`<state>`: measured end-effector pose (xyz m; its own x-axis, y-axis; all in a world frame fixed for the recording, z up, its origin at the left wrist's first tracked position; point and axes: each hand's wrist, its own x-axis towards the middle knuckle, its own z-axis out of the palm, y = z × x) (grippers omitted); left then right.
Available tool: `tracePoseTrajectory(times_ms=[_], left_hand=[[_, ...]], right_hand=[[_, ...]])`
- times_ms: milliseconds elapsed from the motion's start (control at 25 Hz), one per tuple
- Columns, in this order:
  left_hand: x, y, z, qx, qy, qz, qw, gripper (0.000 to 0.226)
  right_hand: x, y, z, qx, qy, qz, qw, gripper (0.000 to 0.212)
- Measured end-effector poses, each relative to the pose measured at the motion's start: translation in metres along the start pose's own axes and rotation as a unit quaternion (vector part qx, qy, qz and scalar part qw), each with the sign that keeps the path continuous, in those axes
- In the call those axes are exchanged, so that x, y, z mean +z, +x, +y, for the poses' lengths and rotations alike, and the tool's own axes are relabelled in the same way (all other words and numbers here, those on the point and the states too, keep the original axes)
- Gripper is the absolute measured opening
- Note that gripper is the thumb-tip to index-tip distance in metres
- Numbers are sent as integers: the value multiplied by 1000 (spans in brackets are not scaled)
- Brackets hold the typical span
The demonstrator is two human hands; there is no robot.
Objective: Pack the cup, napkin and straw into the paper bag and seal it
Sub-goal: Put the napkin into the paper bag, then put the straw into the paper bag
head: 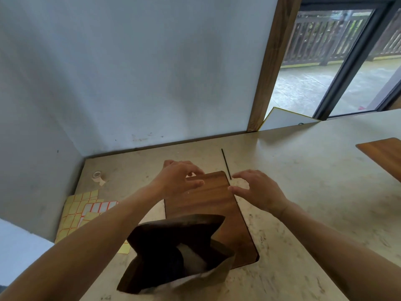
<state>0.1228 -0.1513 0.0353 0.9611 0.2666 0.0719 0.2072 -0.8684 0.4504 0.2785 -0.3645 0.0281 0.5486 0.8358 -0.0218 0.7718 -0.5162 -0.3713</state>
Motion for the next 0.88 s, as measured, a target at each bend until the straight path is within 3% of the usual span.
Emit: tracePoseTrajectory(times_ms=[440,880], left_hand=[[77,124,-66,-12,18,-68,997,22],[159,235,-107,-14,103,-88,991,22]], right_hand=[[46,90,69,109,-5,7,994,48],[130,175,104,200,-2,-18,980,38]])
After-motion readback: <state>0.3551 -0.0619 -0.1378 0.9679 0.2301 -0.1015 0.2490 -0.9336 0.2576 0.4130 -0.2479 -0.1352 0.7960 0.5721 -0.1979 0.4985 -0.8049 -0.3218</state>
